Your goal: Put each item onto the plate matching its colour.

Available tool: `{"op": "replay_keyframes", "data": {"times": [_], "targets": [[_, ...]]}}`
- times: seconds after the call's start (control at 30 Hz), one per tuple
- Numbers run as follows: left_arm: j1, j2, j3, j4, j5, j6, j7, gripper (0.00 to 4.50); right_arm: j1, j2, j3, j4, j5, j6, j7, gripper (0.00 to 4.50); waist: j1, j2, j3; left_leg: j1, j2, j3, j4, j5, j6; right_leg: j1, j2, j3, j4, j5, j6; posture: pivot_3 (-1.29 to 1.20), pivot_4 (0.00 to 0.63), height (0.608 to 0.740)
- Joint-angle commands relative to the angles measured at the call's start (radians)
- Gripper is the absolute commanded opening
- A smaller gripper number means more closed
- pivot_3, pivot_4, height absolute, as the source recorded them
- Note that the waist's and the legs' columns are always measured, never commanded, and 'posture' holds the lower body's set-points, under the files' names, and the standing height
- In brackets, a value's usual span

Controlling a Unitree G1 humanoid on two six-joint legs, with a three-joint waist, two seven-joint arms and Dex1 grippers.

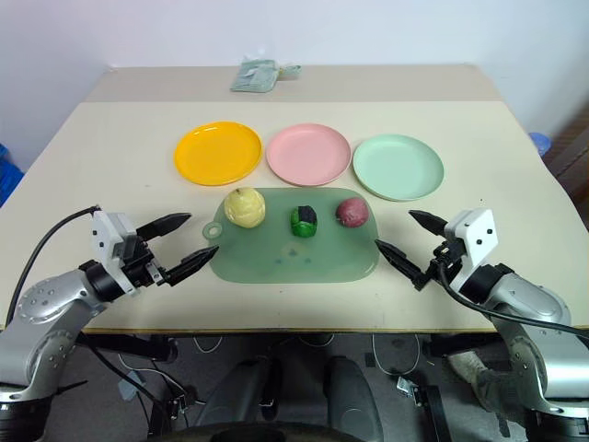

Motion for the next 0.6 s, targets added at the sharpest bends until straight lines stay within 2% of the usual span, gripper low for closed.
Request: {"op": "replay_keyframes", "data": {"times": [0.03, 0.6], "targets": [[0.003, -0.005, 0.005, -0.004, 0.004, -0.035, -0.013, 4.5, -0.003, -0.003, -0.019, -0.008, -0.005, -0.03, 0.004, 4.44, 0.0, 0.0, 0.0, 0.0, 0.0, 0.0, 0.0, 0.0, 0.0, 0.0, 0.0, 0.0, 0.0, 0.0, 0.0, 0.0, 0.15, 0.74], [-0.024, -0.048, -0.007, 0.041, 0.008, -0.041, 0.025, 4.5, -0.054, -0.004, 0.021, -0.059, 0.013, 0.018, -0.031, 4.44, 0.0, 0.0, 0.0, 0.0, 0.0, 0.0, 0.0, 0.0, 0.0, 0.0, 0.0, 0.0, 0.0, 0.0, 0.0, 0.0, 0.15, 0.74]]}}
